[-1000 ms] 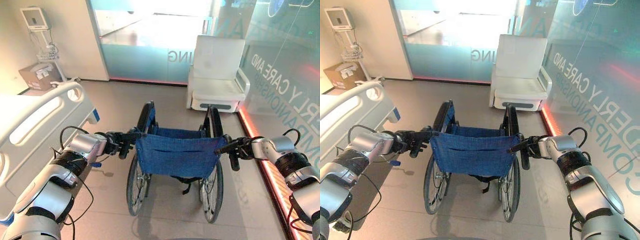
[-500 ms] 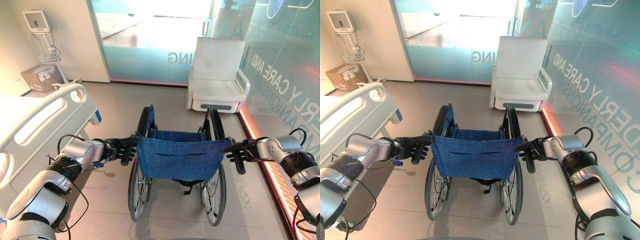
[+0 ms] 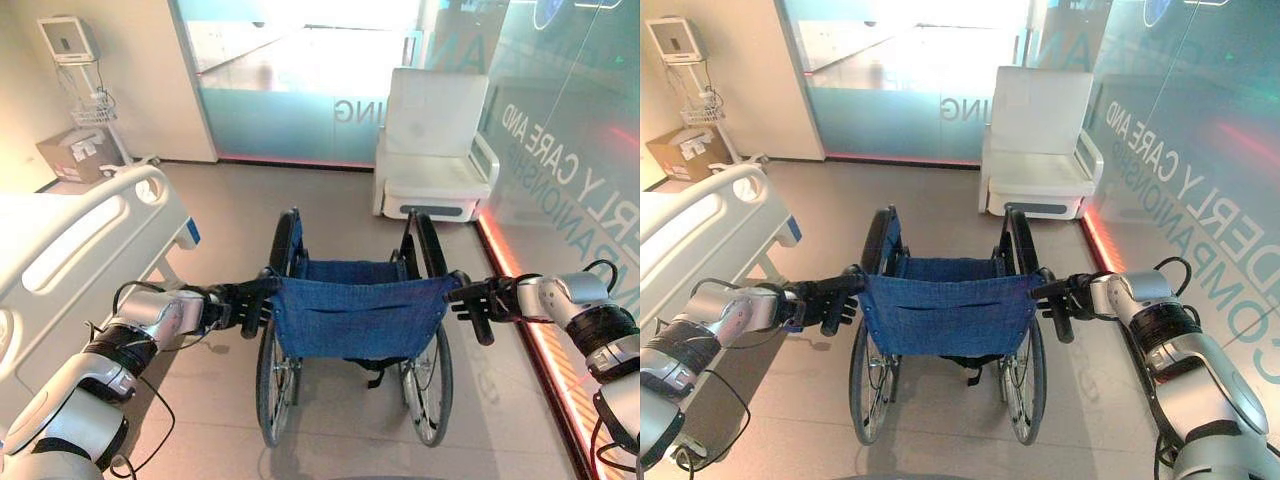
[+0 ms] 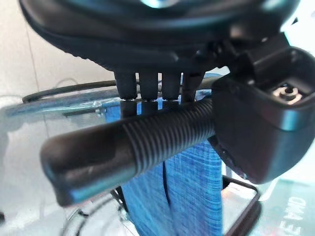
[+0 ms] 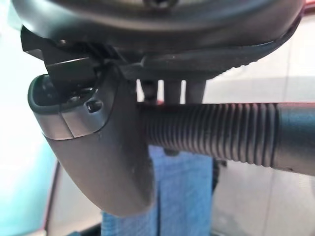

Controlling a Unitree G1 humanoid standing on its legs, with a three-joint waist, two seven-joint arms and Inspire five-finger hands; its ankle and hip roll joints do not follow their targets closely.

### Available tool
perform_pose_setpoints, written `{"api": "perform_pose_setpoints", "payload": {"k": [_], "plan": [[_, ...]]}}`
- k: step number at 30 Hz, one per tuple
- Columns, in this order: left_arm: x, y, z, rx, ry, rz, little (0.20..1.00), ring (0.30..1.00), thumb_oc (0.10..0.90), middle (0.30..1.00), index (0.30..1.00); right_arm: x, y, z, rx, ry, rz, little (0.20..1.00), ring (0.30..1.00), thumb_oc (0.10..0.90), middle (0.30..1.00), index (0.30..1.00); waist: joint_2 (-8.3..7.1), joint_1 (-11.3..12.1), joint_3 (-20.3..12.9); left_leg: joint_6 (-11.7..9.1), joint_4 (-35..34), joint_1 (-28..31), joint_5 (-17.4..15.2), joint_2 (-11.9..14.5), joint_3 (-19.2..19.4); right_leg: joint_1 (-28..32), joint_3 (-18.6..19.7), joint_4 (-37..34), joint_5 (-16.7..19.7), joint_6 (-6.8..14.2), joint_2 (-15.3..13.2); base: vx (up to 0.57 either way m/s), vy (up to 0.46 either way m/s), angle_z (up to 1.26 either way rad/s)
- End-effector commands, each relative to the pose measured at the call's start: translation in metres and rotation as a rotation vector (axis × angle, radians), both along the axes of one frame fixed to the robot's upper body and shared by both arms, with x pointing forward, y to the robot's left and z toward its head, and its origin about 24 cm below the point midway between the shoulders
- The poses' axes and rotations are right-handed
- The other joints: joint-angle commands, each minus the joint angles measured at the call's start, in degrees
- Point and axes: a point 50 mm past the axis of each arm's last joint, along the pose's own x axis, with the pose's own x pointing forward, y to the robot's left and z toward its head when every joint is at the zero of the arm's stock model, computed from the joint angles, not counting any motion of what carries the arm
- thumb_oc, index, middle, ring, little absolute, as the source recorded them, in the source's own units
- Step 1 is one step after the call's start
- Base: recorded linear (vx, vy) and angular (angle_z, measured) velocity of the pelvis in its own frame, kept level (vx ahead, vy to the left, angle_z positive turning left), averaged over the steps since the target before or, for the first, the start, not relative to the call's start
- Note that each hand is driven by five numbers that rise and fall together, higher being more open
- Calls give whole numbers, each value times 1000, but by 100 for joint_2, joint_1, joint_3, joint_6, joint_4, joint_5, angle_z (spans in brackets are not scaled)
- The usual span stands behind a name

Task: Push the wheelchair next to the bed

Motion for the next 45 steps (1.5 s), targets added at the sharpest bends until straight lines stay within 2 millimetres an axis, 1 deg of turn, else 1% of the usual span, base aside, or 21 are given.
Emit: {"api": "perform_pose_setpoints", "payload": {"k": [1, 2, 3, 4, 6, 8, 13, 17, 20, 21, 26, 28, 30, 33, 36, 37, 38, 39, 41, 43, 45], "plan": [[33, -133, 95, -724, -352, -360, 300, 300, 400, 300, 300, 10, 127, 29, 737, -103, 336, 300, 300, 400, 300, 300, 127, 139, 92, -92, 64, 320, -859, -298, -187, -86, -409, 35, -24, -35, 132, 0, 0, 0], [30, -135, 94, -773, -338, -360, 300, 300, 400, 300, 300, 9, 128, 28, 748, -104, 337, 300, 300, 400, 300, 300, 128, 139, 85, -89, 64, 326, -864, -298, -192, -83, -409, 35, -23, -34, 131, 0, 0, 0], [21, -143, 93, -909, -304, -366, 300, 300, 400, 300, 300, 6, 128, 25, 763, -106, 333, 300, 300, 400, 300, 300, 126, 138, 73, -83, 64, 338, -879, -303, -216, -75, -403, 35, -28, -30, 126, 0, 0, 0], [20, -145, 93, -929, -296, -366, 300, 300, 400, 300, 300, 5, 128, 24, 766, -105, 332, 300, 300, 400, 300, 300, 126, 138, 66, -82, 64, 341, -883, -303, -218, -73, -402, 35, -30, -29, 126, 0, 0, 0], [9, -152, 94, -1069, -272, -362, 300, 300, 400, 300, 300, 2, 127, 21, 777, -106, 327, 300, 300, 400, 300, 300, 122, 135, 43, -75, 64, 352, -902, -301, -224, -74, -390, 35, -35, -32, 126, 0, 0, 0], [3, -155, 93, -1141, -272, -340, 300, 300, 400, 300, 300, 0, 126, 20, 790, -116, 317, 300, 300, 400, 300, 300, 115, 134, 31, -72, 64, 363, -916, -299, -219, -71, -384, 35, -36, -33, 122, 0, 0, 0], [-1, -154, 87, -1156, -314, -298, 300, 300, 400, 300, 300, 0, 126, 22, 817, -144, 293, 300, 300, 400, 300, 300, 92, 151, 11, -56, 64, 382, -937, -302, -232, -58, -393, 35, -43, -42, 117, 0, 0, 0], [-1, -145, 79, -1020, -386, -286, 300, 300, 400, 300, 300, -1, 123, 23, 812, -162, 283, 300, 300, 400, 300, 300, 81, 165, -3, -30, 64, 392, -945, -313, -280, -46, -352, 35, -63, -45, 121, 16, 17, 0], [1, -135, 78, -880, -443, -273, 300, 300, 400, 300, 300, -2, 120, 20, 796, -172, 274, 300, 300, 400, 300, 300, 80, 191, -6, 18, 64, 433, -953, -342, -312, 4, -335, 35, -83, -48, 96, 59, 53, 0], [2, -134, 78, -868, -448, -273, 300, 300, 400, 300, 300, -2, 119, 20, 794, -173, 273, 300, 300, 400, 300, 300, 79, 194, -4, 23, 64, 436, -954, -348, -317, 10, -335, 35, -83, -46, 91, 61, 54, 0], [12, -117, 82, -682, -534, -240, 300, 300, 400, 300, 300, -2, 115, 17, 788, -181, 267, 300, 300, 400, 300, 300, 74, 239, 4, 104, 64, 478, -966, -417, -365, 76, -315, 35, -84, -29, 43, 61, 68, 0], [20, -105, 88, -575, -599, -216, 300, 300, 400, 300, 300, -1, 116, 18, 790, -186, 269, 300, 300, 400, 300, 300, 68, 258, 20, 166, 64, 507, -982, -466, -379, 118, -306, 46, -77, -21, 0, 77, 113, 0], [24, -98, 92, -525, -633, -203, 300, 300, 400, 300, 300, 0, 117, 18, 789, -191, 270, 300, 300, 400, 300, 300, 68, 279, 48, 220, 71, 525, -984, -496, -392, 97, -295, 181, -122, -15, -41, 54, 97, 0], [32, -87, 104, -432, -737, -180, 300, 300, 400, 300, 300, 3, 119, 20, 795, -213, 280, 300, 300, 400, 300, 300, 74, 299, 136, 332, 242, 465, -1044, -540, -386, -82, -265, 695, -285, -2, -150, 55, 140, 0], [39, -81, 117, -400, -813, -166, 300, 300, 400, 300, 300, 7, 120, 21, 805, -249, 281, 300, 300, 400, 300, 300, 90, 295, 288, 437, 525, 352, -1112, -574, -407, -408, -235, 1489, -463, 13, -292, 44, 132, 0], [40, -80, 119, -398, -825, -166, 300, 300, 400, 300, 300, 8, 119, 21, 803, -259, 278, 300, 300, 400, 300, 300, 91, 288, 331, 457, 588, 325, -1125, -582, -419, -517, -222, 1764, -442, 26, -338, 43, 122, 1], [41, -80, 124, -393, -849, -163, 300, 300, 400, 300, 300, 9, 118, 22, 796, -280, 277, 300, 300, 400, 300, 300, 99, 263, 434, 489, 696, 293, -1154, -597, -464, -780, -181, 2326, -307, 73, -399, 46, 113, 1], [42, -80, 127, -387, -866, -161, 300, 300, 400, 300, 300, 10, 116, 22, 794, -291, 274, 300, 300, 400, 300, 300, 88, 256, 491, 505, 765, 263, -1179, -623, -491, -960, -141, 2624, -227, 102, -441, 73, 121, 3], [44, -82, 130, -372, -894, -154, 300, 300, 400, 300, 300, 13, 112, 23, 791, -313, 264, 300, 300, 400, 300, 300, 107, 238, 581, 503, 891, 239, -1228, -631, -569, -1222, -43, 3262, -133, 82, -416, 92, 77, 4], [46, -85, 131, -367, -906, -131, 300, 300, 400, 300, 300, 17, 111, 27, 796, -323, 264, 300, 300, 400, 300, 300, 87, 243, 627, 454, 945, 280, -1282, -649, -581, -1382, -85, 3335, -13, 81, -487, 208, 22, 5], [48, -89, 128, -381, -908, -97, 300, 300, 400, 300, 300, 20, 114, 30, 797, -329, 275, 300, 300, 400, 300, 300, 16, 243, 651, 405, 1007, 360, -1372, -714, -573, -1435, -179, 2675, 83, 130, -486, 311, -66, -2]]}}
